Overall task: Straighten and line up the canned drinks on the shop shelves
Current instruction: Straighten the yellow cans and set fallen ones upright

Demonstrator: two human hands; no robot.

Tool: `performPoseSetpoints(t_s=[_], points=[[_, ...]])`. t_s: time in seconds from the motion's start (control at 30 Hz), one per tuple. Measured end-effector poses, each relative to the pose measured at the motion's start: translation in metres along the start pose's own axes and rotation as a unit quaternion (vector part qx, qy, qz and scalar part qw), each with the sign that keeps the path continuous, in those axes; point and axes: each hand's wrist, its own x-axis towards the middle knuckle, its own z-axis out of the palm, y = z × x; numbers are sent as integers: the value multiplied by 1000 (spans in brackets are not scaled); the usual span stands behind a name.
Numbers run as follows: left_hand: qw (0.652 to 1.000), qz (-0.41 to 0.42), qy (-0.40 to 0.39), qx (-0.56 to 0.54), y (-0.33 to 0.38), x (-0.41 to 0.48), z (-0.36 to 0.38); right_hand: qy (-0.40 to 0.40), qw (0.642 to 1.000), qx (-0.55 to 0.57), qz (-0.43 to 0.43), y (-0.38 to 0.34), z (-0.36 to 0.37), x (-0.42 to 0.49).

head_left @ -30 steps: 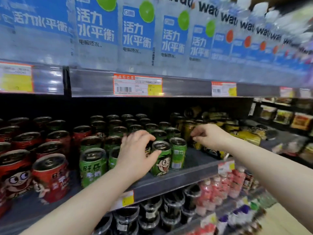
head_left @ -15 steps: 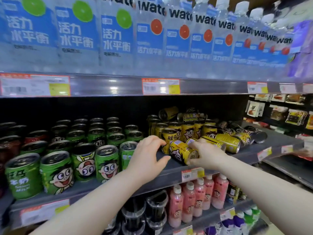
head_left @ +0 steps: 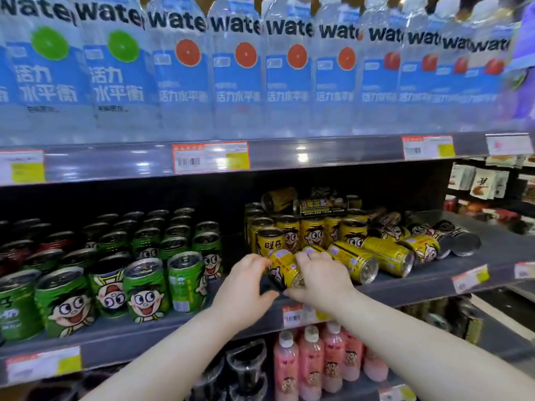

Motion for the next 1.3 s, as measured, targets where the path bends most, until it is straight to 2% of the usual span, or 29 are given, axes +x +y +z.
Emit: performPoseSetpoints(t_s=[0.2, 0.3, 0.4, 0.5, 0.57, 0.63, 0.7, 0.8, 0.9, 0.97, 1.13, 1.23, 1.3], points=[[999, 2, -28, -19, -6, 21, 7, 2, 985, 170, 28, -1, -23, 10], [997, -9, -41, -63, -3, 35, 13, 8, 970, 242, 6, -6, -37, 24], [994, -7, -53, -95, -8, 42, 21, -46, 967, 246, -46, -7, -36, 34], [987, -7, -42, -153, -16, 43, 29, -80, 965, 247, -40, 11, -40, 34], [986, -1, -29, -164, -18, 43, 33, -72, 979, 190, -14, 30, -47, 29], [986, 4, -25, -165, -18, 43, 36, -96, 994, 43, 1, 46, -47, 23], [987, 14, -25, -156, -18, 44, 37, -126, 987, -99, 1, 54, -39, 17], [989, 28, -10, -143, -19, 45, 39, -104, 983, -147, -18, 55, -20, 13], [993, 26, 2, -118, -17, 45, 38, -63, 993, -94, -35, 57, -13, 16], [995, 17, 1, -103, -15, 45, 37, -56, 998, -9, -30, 59, -18, 22], [999, 23, 15, -41, -9, 46, 35, -54, 982, 179, -1, 60, -29, 60], [1000, -3, 23, -18, -7, 47, 37, -98, 971, 218, -29, 60, -19, 82], [999, -20, 28, -25, -5, 45, 39, -145, 967, 199, -63, 61, -11, 89]])
